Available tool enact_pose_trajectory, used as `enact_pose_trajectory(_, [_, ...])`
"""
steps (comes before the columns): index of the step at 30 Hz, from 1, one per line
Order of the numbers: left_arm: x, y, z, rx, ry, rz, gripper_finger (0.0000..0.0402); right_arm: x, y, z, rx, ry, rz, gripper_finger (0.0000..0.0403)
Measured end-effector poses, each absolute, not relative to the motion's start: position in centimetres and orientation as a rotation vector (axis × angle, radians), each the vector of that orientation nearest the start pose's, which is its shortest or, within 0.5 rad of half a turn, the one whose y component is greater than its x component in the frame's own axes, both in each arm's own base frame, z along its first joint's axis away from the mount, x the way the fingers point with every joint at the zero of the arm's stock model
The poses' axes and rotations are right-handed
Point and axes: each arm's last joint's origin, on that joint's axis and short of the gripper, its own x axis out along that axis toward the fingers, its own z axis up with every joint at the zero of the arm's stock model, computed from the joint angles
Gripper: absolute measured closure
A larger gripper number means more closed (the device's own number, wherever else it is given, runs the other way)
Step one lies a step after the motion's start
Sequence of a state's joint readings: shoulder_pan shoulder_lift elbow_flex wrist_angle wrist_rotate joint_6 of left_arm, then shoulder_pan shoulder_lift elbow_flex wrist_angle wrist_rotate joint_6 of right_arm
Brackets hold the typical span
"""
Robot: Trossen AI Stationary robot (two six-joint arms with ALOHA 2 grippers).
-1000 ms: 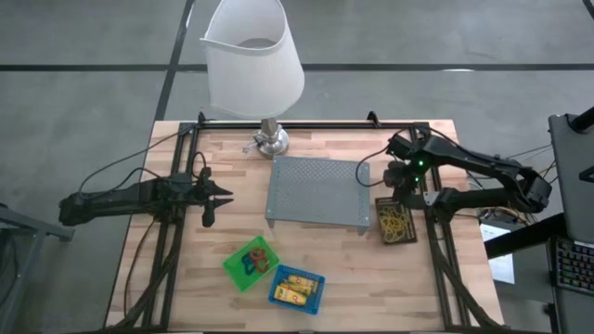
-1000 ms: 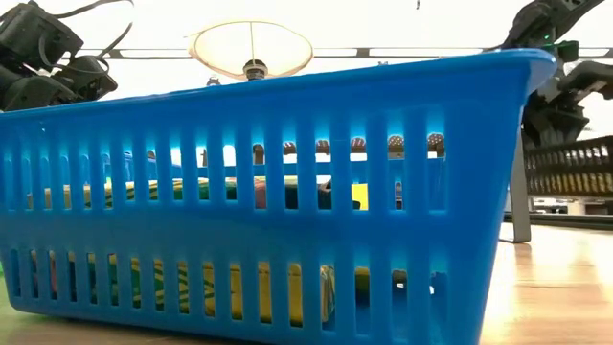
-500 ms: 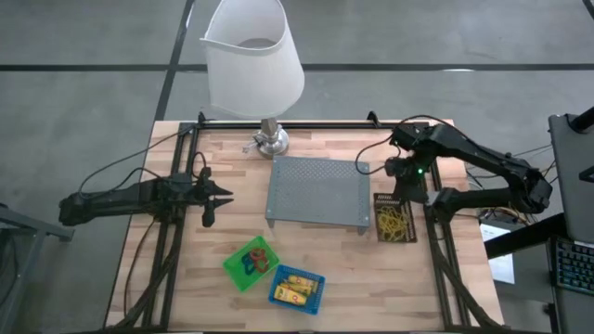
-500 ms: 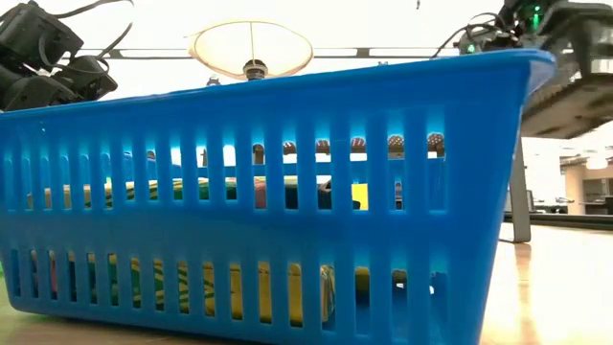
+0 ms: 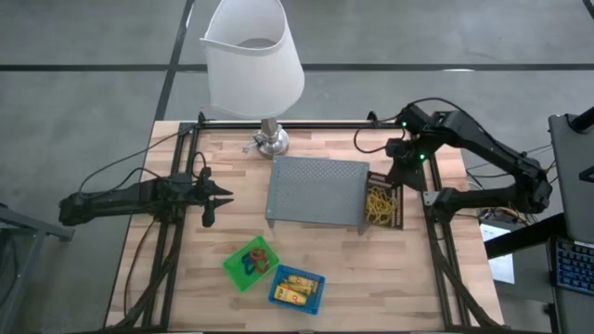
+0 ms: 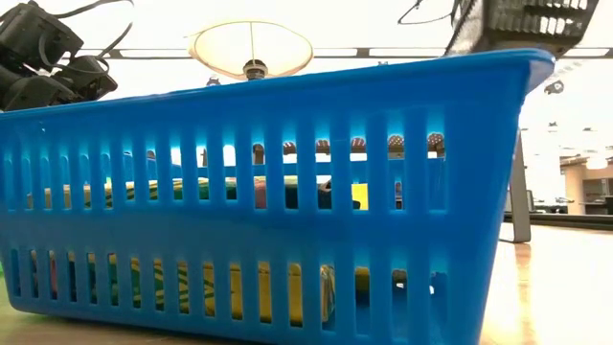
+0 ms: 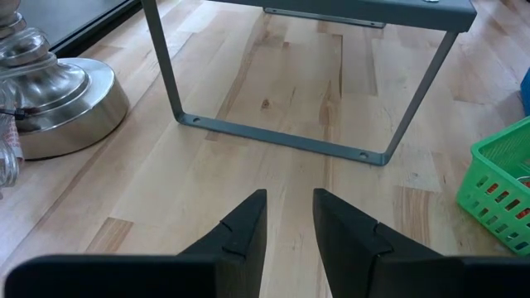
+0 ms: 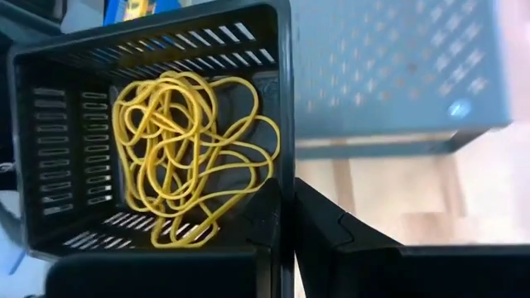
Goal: Pick & Place Office Desk Supplies
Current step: Put the black basket on the shelf
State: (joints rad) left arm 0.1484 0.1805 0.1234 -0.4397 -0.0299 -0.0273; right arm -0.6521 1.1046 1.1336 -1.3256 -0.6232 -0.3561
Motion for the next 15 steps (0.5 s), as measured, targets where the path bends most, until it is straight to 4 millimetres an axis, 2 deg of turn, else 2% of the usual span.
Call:
enact_pose_trajectory(5, [9.2, 1.5, 15.1, -0.056, 0.494, 0.182, 0.0295, 15.3, -9.7, 32.9, 0.405, 1.022, 0.113, 0.0381])
enact_pose_trajectory(15, [9.2, 1.5, 15.1, -0.056, 0.494, 0.182, 0.0295, 19.0, -12.5, 31.2, 0.448, 1.104, 0.195, 0.0381])
